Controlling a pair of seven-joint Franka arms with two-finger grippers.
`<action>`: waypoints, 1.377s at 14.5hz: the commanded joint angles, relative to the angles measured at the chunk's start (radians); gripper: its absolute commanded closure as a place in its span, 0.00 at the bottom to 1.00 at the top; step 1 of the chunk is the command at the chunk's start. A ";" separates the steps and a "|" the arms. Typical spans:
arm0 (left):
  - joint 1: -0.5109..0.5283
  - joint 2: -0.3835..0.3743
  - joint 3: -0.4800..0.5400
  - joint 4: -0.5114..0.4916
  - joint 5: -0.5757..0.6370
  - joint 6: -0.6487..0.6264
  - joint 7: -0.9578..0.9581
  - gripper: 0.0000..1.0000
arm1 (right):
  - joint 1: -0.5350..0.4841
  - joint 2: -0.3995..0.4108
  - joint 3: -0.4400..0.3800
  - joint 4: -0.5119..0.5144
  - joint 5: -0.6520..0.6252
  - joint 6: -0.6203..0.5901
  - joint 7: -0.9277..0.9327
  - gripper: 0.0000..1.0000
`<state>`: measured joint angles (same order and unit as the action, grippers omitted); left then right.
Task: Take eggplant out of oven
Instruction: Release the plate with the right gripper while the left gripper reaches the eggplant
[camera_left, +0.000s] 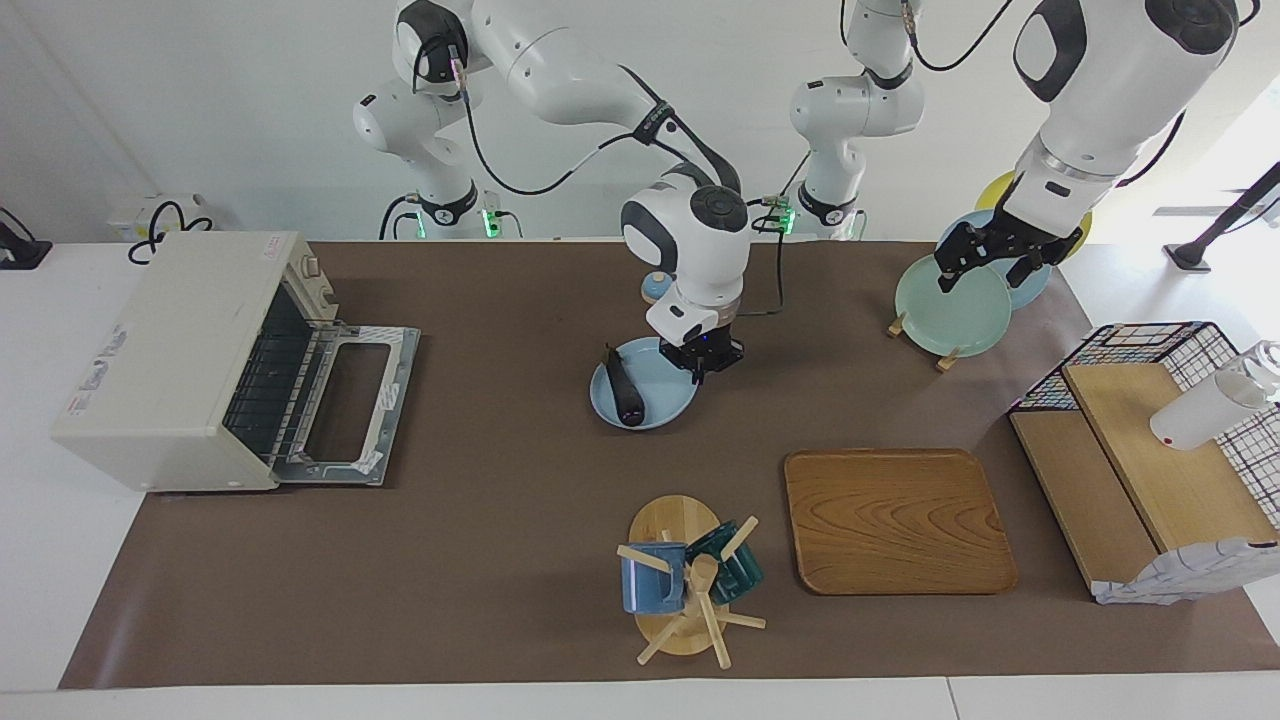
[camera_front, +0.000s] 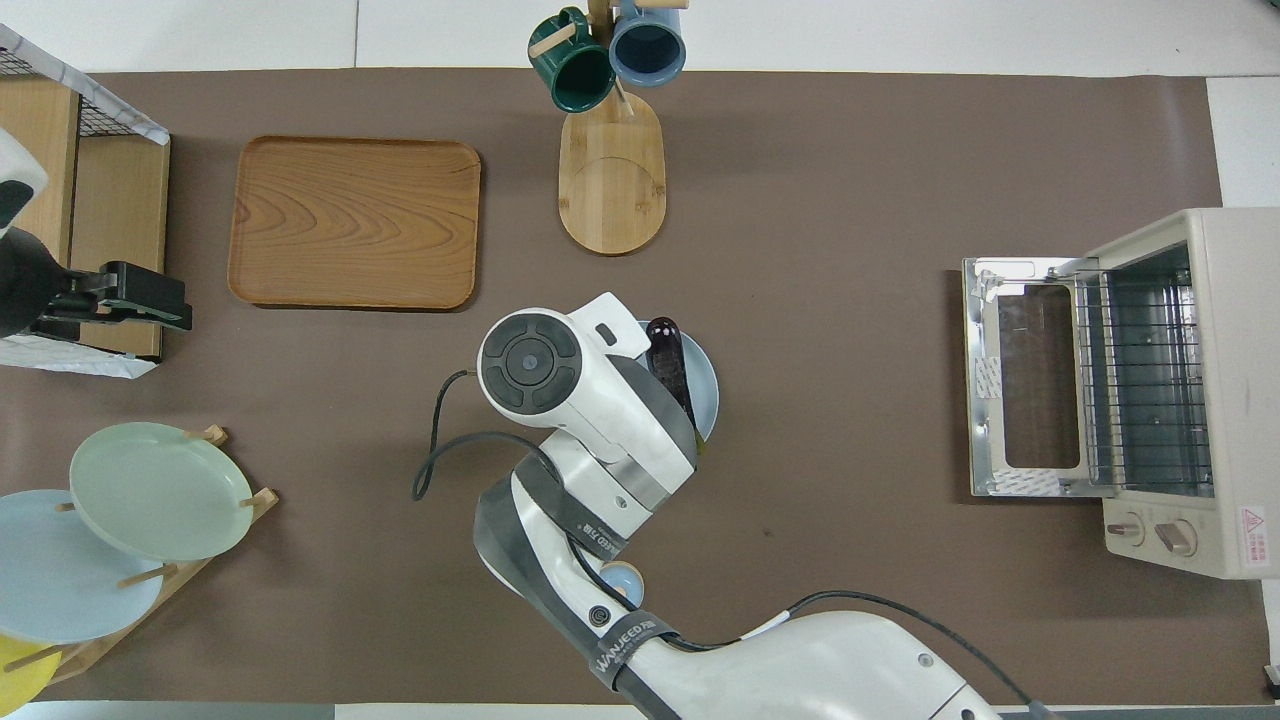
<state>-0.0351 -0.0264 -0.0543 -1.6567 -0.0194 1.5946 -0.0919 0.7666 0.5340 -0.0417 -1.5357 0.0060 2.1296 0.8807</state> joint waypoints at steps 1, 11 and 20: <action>0.009 -0.007 -0.005 -0.015 -0.010 0.030 0.003 0.00 | -0.049 -0.015 0.011 0.032 0.014 -0.011 -0.005 0.63; -0.138 0.002 -0.013 -0.127 -0.014 0.184 -0.171 0.00 | -0.309 -0.250 -0.001 -0.279 -0.194 -0.269 -0.330 0.82; -0.489 0.250 -0.015 -0.153 -0.085 0.539 -0.437 0.00 | -0.561 -0.312 -0.001 -0.557 -0.267 -0.021 -0.532 0.85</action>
<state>-0.4822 0.1889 -0.0860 -1.8097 -0.0824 2.0825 -0.5177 0.2261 0.2675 -0.0581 -2.0298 -0.2415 2.0671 0.3718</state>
